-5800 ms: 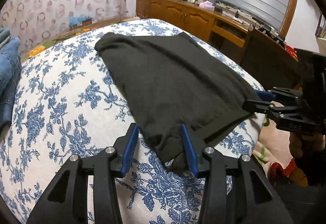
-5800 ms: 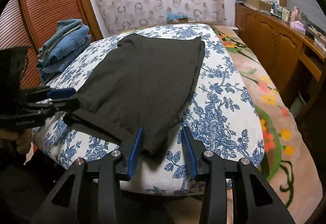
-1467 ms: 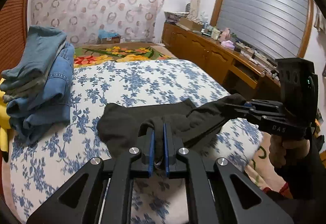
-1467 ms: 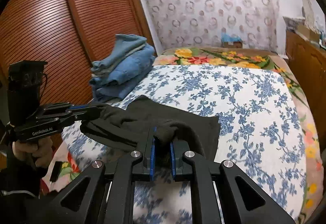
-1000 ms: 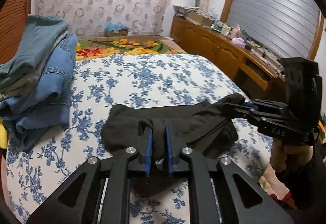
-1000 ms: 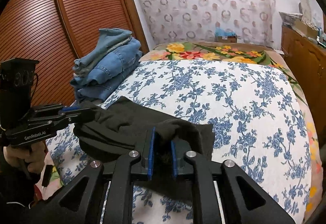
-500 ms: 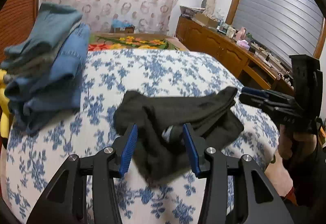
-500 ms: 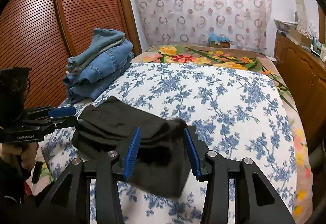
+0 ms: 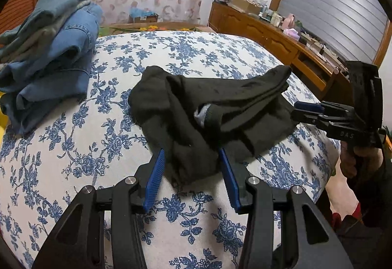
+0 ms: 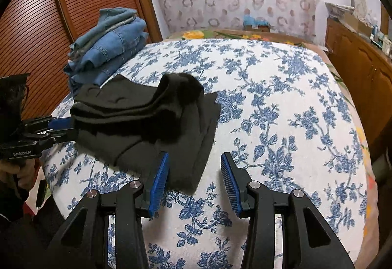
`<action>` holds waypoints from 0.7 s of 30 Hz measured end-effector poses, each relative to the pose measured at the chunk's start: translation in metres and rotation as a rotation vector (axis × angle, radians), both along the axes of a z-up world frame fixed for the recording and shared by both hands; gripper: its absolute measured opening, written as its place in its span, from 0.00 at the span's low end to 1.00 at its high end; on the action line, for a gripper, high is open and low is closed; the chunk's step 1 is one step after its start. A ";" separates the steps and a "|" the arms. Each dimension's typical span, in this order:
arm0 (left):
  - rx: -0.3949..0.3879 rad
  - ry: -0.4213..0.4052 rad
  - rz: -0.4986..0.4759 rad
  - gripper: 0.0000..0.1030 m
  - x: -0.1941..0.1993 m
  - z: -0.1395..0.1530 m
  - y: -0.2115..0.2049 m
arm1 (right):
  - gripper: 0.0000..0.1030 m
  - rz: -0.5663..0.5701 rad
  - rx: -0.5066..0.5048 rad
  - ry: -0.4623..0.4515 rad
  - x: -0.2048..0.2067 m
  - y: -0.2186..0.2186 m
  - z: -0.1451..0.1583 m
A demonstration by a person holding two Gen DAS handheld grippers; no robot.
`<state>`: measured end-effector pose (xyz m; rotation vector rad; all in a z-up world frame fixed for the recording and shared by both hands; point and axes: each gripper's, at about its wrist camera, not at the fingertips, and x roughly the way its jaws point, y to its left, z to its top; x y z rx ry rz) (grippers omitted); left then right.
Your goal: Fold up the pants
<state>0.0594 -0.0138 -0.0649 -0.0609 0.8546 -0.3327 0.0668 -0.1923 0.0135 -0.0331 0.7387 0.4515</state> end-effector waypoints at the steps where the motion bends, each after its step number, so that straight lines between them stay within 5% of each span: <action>1: 0.005 -0.001 -0.002 0.46 0.000 0.000 -0.001 | 0.44 0.003 -0.003 0.005 0.001 0.002 -0.001; 7: 0.037 -0.007 -0.019 0.45 0.005 -0.007 -0.008 | 0.38 0.029 -0.011 0.014 0.009 0.009 -0.006; 12: 0.035 -0.016 -0.031 0.27 0.005 -0.007 -0.008 | 0.12 0.048 -0.017 0.011 0.010 0.009 -0.008; 13: 0.037 -0.025 -0.029 0.17 0.003 -0.006 -0.009 | 0.10 0.055 -0.012 0.006 0.010 0.009 -0.007; 21: 0.011 -0.078 -0.041 0.14 -0.023 0.015 -0.001 | 0.06 0.045 0.017 -0.061 -0.015 -0.006 0.008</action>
